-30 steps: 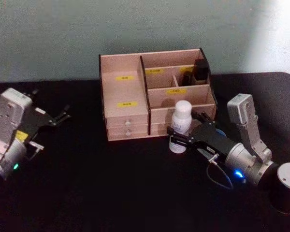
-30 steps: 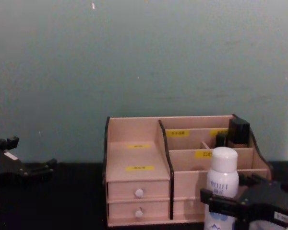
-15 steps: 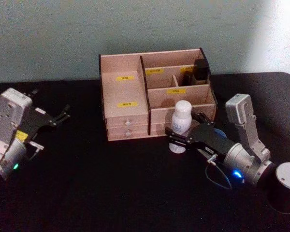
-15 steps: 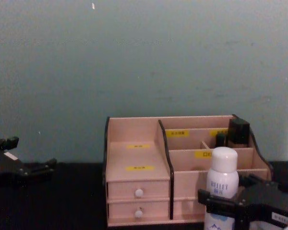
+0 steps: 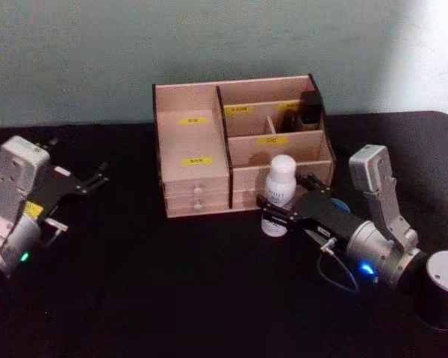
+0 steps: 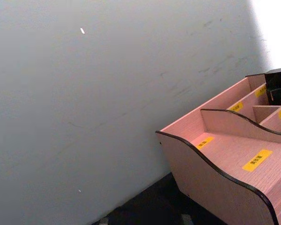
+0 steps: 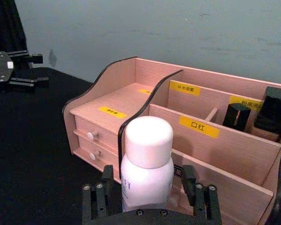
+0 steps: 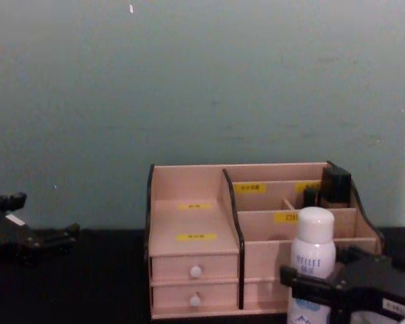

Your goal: Pick up the facial cleanser and watermelon frost from the table and place them into the tiered storage box.

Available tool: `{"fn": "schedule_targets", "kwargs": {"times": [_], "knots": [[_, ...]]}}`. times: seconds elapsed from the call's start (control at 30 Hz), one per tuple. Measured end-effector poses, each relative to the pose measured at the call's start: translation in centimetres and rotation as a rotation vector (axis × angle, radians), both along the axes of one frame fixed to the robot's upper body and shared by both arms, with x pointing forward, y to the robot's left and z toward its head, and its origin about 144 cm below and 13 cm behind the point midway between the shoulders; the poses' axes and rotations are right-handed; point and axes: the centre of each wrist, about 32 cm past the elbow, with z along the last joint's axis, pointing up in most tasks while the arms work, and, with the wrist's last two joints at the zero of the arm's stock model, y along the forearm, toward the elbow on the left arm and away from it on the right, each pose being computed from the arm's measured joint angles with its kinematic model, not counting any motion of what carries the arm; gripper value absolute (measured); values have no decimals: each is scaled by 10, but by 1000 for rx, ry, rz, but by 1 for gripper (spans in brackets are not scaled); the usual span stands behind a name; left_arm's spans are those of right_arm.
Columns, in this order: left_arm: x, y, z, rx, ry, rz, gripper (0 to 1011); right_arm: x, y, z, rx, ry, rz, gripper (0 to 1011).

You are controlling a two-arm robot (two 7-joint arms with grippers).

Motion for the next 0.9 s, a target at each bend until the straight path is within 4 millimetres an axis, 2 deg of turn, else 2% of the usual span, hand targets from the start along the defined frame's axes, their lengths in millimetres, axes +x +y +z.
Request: {"fn": "schedule_targets", "kwargs": {"times": [0.1,0.43,0.9], "knots": [[0,0,0,0,0,0,1001,0,0,0,0,0,0,887],[0,0,0,0,0,0,1001,0,0,0,0,-1,-1,590],[0,0,0,0,0,0,1001,0,0,0,0,-1,-1,589]]}}
